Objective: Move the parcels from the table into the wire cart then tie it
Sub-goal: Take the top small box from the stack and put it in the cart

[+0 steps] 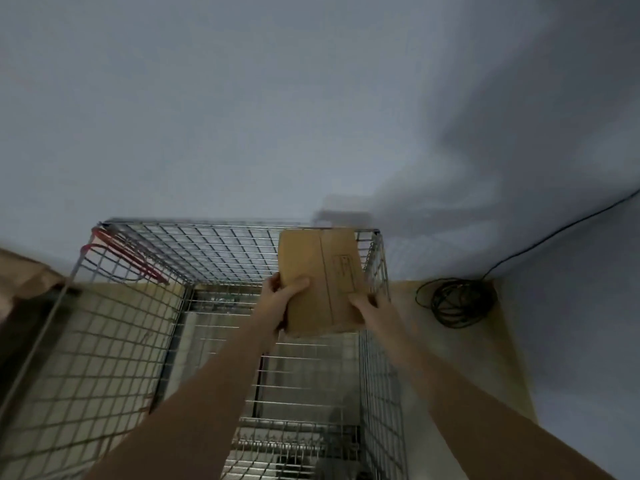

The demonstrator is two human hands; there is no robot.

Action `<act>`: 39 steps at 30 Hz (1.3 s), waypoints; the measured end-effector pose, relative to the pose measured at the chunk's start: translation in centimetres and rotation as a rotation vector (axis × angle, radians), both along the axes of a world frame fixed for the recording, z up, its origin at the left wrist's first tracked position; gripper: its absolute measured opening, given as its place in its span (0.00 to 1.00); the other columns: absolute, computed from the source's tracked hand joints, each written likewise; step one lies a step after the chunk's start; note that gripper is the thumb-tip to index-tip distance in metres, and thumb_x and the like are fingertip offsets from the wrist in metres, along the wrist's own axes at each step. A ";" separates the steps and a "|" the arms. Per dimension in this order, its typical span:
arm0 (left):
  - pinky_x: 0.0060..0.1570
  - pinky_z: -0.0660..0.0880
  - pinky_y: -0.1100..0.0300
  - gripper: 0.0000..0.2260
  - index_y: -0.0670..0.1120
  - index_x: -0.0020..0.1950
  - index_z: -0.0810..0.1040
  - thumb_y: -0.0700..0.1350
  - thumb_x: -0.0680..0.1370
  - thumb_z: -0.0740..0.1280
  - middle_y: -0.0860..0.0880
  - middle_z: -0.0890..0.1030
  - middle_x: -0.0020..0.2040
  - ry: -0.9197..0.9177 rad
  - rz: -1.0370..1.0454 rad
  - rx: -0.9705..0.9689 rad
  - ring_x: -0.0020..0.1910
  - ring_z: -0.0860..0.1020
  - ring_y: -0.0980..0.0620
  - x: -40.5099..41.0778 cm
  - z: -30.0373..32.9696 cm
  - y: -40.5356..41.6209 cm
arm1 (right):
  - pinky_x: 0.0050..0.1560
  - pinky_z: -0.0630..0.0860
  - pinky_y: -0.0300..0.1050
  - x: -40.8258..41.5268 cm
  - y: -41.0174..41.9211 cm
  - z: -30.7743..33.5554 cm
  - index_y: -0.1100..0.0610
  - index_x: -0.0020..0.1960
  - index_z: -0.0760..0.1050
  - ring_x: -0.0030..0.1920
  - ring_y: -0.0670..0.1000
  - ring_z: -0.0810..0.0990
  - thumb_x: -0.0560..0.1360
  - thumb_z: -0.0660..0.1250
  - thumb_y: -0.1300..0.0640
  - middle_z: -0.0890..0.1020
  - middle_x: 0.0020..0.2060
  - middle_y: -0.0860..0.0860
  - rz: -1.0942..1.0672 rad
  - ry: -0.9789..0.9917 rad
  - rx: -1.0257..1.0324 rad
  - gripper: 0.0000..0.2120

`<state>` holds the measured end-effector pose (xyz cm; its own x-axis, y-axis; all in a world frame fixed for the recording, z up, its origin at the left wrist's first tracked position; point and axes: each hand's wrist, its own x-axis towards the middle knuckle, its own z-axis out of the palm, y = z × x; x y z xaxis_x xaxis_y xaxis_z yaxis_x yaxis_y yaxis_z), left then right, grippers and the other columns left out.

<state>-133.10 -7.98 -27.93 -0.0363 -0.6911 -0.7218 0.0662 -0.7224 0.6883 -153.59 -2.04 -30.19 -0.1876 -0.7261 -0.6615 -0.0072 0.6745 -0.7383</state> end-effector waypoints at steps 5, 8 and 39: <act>0.52 0.82 0.43 0.35 0.53 0.74 0.69 0.52 0.71 0.79 0.49 0.80 0.63 -0.042 -0.003 0.066 0.57 0.81 0.45 1.1 -12.0 -0.8 | 0.62 0.78 0.53 4.0 -0.7 -11.0 0.54 0.71 0.74 0.55 0.54 0.81 0.82 0.62 0.42 0.81 0.56 0.51 -0.106 0.052 0.106 0.23; 0.58 0.80 0.42 0.32 0.49 0.75 0.68 0.52 0.74 0.76 0.46 0.78 0.65 -0.111 -0.052 0.092 0.59 0.80 0.43 0.5 -19.5 -2.3 | 0.60 0.81 0.60 6.5 -1.8 -17.3 0.51 0.66 0.74 0.53 0.56 0.82 0.82 0.63 0.47 0.81 0.53 0.52 -0.407 -0.061 0.199 0.15; 0.40 0.74 0.70 0.21 0.48 0.71 0.68 0.48 0.80 0.69 0.56 0.80 0.58 -0.283 -0.411 0.001 0.47 0.79 0.64 -4.2 -48.1 -3.4 | 0.55 0.81 0.54 6.9 -2.8 -43.2 0.58 0.68 0.74 0.50 0.58 0.82 0.81 0.66 0.54 0.80 0.58 0.57 -0.847 -0.362 0.403 0.17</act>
<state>-137.27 -11.41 -75.99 -0.1085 -0.6598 -0.7435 -0.4133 -0.6503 0.6374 -146.70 -4.85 -73.40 -0.2777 -0.1563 -0.9479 0.7705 0.5531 -0.3169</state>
